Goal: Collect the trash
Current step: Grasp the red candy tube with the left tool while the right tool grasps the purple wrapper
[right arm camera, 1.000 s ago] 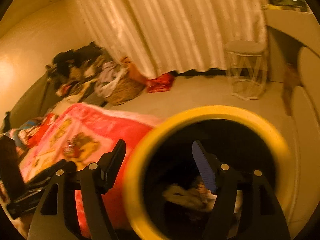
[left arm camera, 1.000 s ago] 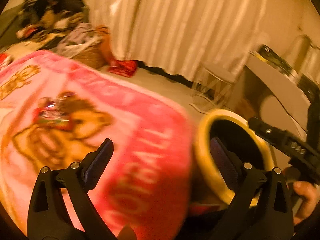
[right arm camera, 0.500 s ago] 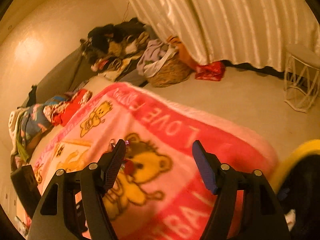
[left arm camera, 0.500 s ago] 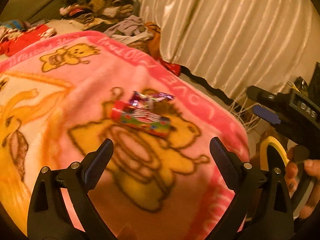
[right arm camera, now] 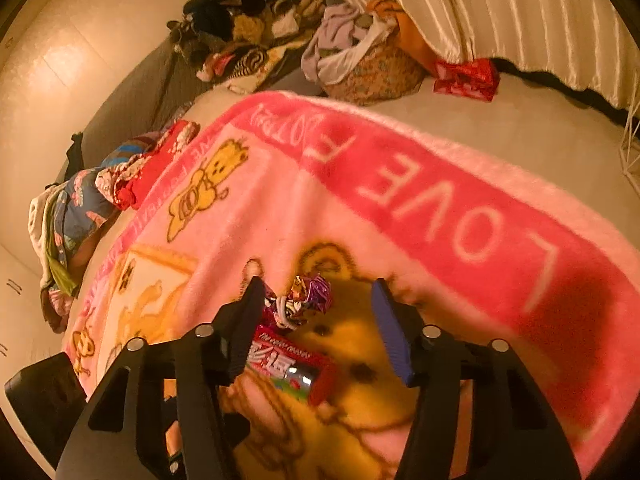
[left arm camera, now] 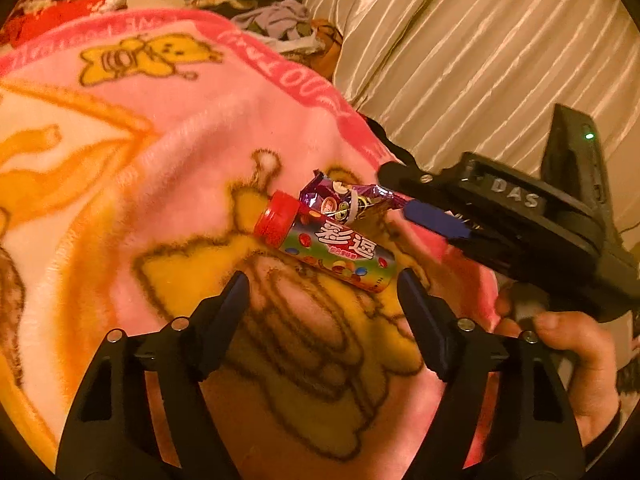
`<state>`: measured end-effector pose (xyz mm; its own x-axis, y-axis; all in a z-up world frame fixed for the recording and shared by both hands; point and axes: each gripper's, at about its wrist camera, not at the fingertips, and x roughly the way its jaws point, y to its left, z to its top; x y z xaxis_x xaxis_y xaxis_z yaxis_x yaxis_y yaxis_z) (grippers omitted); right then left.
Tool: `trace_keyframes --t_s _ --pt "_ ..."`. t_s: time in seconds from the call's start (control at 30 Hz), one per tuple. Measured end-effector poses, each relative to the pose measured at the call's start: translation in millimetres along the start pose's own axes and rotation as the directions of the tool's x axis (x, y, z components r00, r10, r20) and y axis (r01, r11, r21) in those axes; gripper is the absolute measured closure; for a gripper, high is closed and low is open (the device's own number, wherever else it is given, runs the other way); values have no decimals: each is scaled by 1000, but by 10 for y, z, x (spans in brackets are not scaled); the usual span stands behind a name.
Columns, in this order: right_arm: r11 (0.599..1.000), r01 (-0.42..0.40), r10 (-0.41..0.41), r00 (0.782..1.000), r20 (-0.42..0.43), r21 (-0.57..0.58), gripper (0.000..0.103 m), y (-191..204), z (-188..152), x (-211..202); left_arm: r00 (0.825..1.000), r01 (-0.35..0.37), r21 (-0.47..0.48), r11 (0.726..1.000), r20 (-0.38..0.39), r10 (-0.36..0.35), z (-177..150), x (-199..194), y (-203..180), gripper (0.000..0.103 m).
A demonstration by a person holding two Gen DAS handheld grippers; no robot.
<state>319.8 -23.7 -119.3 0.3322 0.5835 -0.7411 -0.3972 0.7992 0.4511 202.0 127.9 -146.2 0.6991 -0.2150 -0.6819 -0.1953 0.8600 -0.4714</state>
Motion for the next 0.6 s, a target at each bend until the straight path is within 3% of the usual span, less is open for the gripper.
trace_keyframes --t_s 0.03,0.1,0.2,0.37,0.6 --pt "1000 -13 13 1000 -13 13 62 -20 -2 45 1000 8 -10 1000 -8 -8 3 32 9 35" --pt "999 -39 39 999 -26 33 85 -58 -7 79 1000 18 -27 999 -15 -19 8 83 23 35" --pt "999 -48 48 999 24 3 86 -24 -34 -35 999 38 -68 997 -23 -39 23 146 29 35" --pt "999 30 -24 986 163 -31 87 -69 -94 -477 999 43 -125 991 -20 -46 91 259 28 36" --pt "991 134 -124 942 311 -13 87 -337 -376 -1197 999 -6 -218 976 -39 -3 197 424 61 62"
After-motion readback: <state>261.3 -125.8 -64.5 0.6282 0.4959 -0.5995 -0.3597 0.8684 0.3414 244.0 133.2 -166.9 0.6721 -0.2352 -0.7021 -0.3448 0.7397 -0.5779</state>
